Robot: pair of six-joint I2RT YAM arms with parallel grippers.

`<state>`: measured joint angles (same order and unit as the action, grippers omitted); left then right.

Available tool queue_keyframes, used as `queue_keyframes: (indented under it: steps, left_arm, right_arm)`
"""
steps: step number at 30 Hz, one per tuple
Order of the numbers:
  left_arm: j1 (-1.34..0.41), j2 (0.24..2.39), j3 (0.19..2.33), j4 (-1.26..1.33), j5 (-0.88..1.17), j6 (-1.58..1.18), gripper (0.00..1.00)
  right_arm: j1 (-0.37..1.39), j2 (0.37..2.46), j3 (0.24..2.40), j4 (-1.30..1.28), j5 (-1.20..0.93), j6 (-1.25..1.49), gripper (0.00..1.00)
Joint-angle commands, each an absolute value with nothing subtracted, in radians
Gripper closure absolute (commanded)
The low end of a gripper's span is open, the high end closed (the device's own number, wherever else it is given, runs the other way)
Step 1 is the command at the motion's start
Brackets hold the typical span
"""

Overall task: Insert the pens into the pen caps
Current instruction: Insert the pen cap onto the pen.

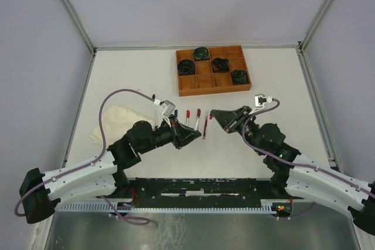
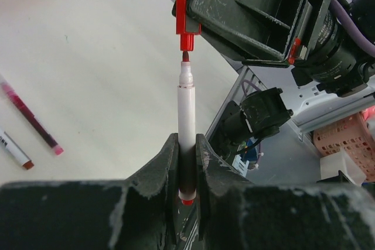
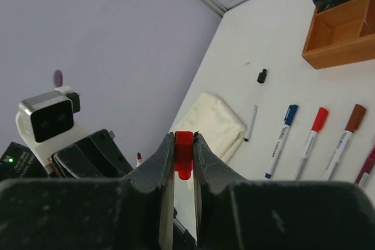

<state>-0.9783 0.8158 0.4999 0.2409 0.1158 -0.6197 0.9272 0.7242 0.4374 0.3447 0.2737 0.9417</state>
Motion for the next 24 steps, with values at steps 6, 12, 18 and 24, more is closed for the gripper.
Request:
queue_keyframes:
  steps: [6, 12, 18, 24]
  left_arm:
    - [-1.014, 0.865, 0.515, 0.393, 0.165, -0.59, 0.97]
    - [-1.016, 0.862, 0.514, 0.376, 0.166, -0.573, 0.97]
    - [-1.016, 0.854, 0.515, 0.365, 0.152, -0.565, 0.97]
    - [-1.016, 0.842, 0.511, 0.362, 0.146, -0.566, 0.97]
  right_arm:
    - [0.925, 0.765, 0.48, 0.599, 0.233, 0.943, 1.0]
    - [0.925, 0.783, 0.518, 0.573, 0.175, 0.912, 1.0]
    - [0.925, 0.789, 0.531, 0.566, 0.15, 0.906, 1.0]
    - [0.925, 0.807, 0.544, 0.546, 0.123, 0.911, 1.0]
